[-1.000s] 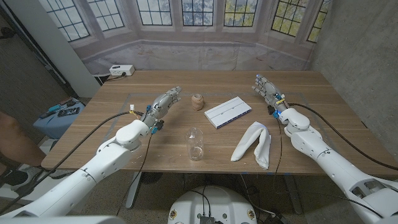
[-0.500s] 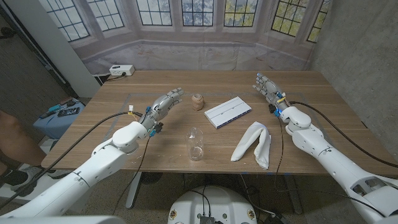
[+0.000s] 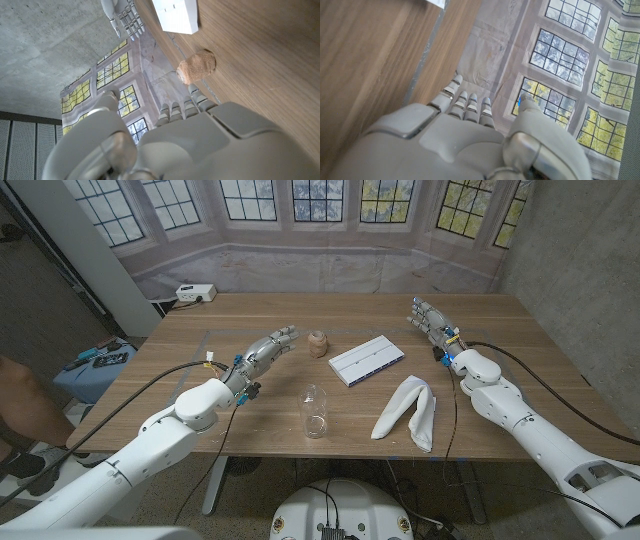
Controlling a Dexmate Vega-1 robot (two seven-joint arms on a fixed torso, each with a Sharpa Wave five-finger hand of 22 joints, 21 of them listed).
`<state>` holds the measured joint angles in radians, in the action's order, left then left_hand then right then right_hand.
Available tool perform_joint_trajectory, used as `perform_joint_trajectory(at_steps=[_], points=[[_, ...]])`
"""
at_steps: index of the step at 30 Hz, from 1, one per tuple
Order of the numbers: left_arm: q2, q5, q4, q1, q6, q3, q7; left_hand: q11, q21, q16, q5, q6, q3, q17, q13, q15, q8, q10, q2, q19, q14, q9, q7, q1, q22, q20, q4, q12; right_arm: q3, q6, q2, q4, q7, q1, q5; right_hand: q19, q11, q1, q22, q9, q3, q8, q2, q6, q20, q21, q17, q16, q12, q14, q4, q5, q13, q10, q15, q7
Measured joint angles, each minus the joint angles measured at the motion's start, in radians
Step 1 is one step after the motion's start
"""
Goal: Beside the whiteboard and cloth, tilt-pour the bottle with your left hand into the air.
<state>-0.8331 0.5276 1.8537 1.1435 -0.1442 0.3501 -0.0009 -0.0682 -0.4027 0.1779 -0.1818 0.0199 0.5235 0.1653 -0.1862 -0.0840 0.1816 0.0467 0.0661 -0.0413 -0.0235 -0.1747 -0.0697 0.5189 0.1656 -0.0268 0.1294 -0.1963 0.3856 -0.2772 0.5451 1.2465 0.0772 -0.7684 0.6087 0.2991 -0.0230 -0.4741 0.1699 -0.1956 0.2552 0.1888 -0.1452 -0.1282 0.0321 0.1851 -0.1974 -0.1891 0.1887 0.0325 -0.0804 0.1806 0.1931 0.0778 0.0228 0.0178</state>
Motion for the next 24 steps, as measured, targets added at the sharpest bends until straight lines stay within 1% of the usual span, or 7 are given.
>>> perform_joint_trajectory(at_steps=[1, 4, 5, 7, 15, 20, 24], points=[[0.000, 0.001, 0.000, 0.000, -0.001, 0.000, -0.005, -0.003, 0.005, 0.000, 0.000, -0.002, 0.000, 0.000, 0.000, 0.000, 0.000, 0.003, 0.000, 0.000, 0.000, 0.000, -0.002, 0.000, 0.000, 0.000, 0.006, 0.000, 0.000, 0.000, 0.001, 0.002, 0.000, 0.000, 0.000, 0.000, 0.000, 0.000, 0.000, 0.000, -0.001, 0.000, 0.000, 0.000, 0.000, 0.000, 0.002, 0.000, 0.000, 0.000, -0.001, 0.000, 0.000, 0.000, 0.000, 0.000], [0.000, 0.003, 0.000, 0.000, -0.005, 0.000, -0.021, -0.007, 0.008, 0.000, 0.000, -0.002, -0.001, 0.000, 0.000, -0.004, 0.000, 0.007, -0.004, 0.000, -0.004, 0.000, -0.010, 0.004, 0.000, 0.000, 0.007, 0.000, -0.001, 0.000, 0.005, 0.009, 0.000, -0.003, 0.000, 0.000, 0.000, 0.000, 0.000, 0.000, -0.001, 0.000, 0.000, 0.000, 0.000, 0.000, 0.002, 0.000, 0.000, 0.000, -0.001, 0.000, 0.000, 0.000, 0.000, 0.000], [-0.014, 0.004, 0.009, 0.002, -0.006, 0.002, -0.027, -0.007, 0.009, 0.000, 0.000, -0.002, -0.004, 0.000, 0.000, -0.004, 0.000, 0.007, -0.004, 0.000, -0.004, 0.000, -0.017, 0.004, 0.000, 0.000, 0.010, 0.000, -0.001, 0.006, 0.007, 0.011, -0.009, -0.005, -0.001, 0.000, 0.000, 0.000, 0.000, 0.000, -0.001, 0.000, 0.000, 0.000, 0.000, 0.000, 0.002, 0.000, 0.000, 0.000, -0.001, 0.000, 0.000, 0.000, 0.000, 0.000], [-0.018, 0.004, 0.012, 0.003, -0.007, 0.004, -0.036, -0.014, 0.015, 0.000, 0.000, -0.002, -0.003, 0.000, 0.000, -0.008, 0.000, 0.014, -0.003, 0.000, -0.008, 0.000, -0.020, 0.006, 0.000, 0.000, 0.013, 0.000, -0.003, 0.007, 0.009, 0.015, -0.012, -0.009, -0.001, 0.000, 0.000, 0.000, 0.000, 0.000, 0.003, 0.000, 0.000, 0.004, 0.000, 0.000, 0.002, 0.000, 0.000, 0.000, -0.005, 0.000, 0.000, 0.000, 0.000, -0.004], [-0.043, -0.002, 0.039, 0.014, -0.015, 0.011, -0.064, -0.020, 0.023, 0.000, 0.000, -0.009, 0.000, 0.000, 0.000, -0.017, 0.000, 0.020, -0.006, -0.009, -0.012, 0.000, -0.048, 0.021, 0.000, -0.009, 0.023, 0.005, -0.012, 0.015, 0.020, 0.034, -0.027, -0.028, 0.000, -0.004, 0.000, 0.000, 0.000, 0.000, 0.003, 0.000, 0.000, 0.007, 0.004, 0.000, 0.002, 0.000, 0.000, 0.000, -0.005, 0.000, 0.000, 0.000, 0.000, -0.007], [-0.064, -0.008, 0.056, 0.024, -0.019, 0.011, -0.080, -0.020, 0.031, 0.000, 0.000, -0.014, 0.000, 0.000, 0.000, -0.020, 0.004, 0.020, -0.005, -0.012, -0.009, 0.000, -0.054, 0.029, 0.000, -0.012, 0.022, 0.005, -0.016, 0.018, 0.025, 0.044, -0.035, -0.040, 0.001, -0.004, 0.000, -0.004, 0.000, 0.000, 0.004, 0.000, 0.004, 0.007, 0.004, 0.000, 0.002, 0.000, 0.000, -0.005, -0.008, 0.000, 0.000, 0.000, -0.005, -0.007], [-0.077, -0.013, 0.066, 0.031, -0.023, 0.011, -0.089, -0.020, 0.031, 0.000, 0.000, -0.014, 0.001, 0.000, 0.000, -0.020, 0.004, 0.020, -0.006, -0.018, -0.009, 0.000, -0.054, 0.030, 0.000, -0.018, 0.031, 0.000, -0.018, 0.021, 0.027, 0.051, -0.043, -0.049, 0.003, -0.004, 0.000, -0.004, 0.000, 0.000, 0.004, 0.000, 0.004, 0.007, 0.004, 0.000, 0.002, 0.000, 0.000, -0.005, -0.012, 0.000, 0.000, 0.000, -0.005, -0.007]])
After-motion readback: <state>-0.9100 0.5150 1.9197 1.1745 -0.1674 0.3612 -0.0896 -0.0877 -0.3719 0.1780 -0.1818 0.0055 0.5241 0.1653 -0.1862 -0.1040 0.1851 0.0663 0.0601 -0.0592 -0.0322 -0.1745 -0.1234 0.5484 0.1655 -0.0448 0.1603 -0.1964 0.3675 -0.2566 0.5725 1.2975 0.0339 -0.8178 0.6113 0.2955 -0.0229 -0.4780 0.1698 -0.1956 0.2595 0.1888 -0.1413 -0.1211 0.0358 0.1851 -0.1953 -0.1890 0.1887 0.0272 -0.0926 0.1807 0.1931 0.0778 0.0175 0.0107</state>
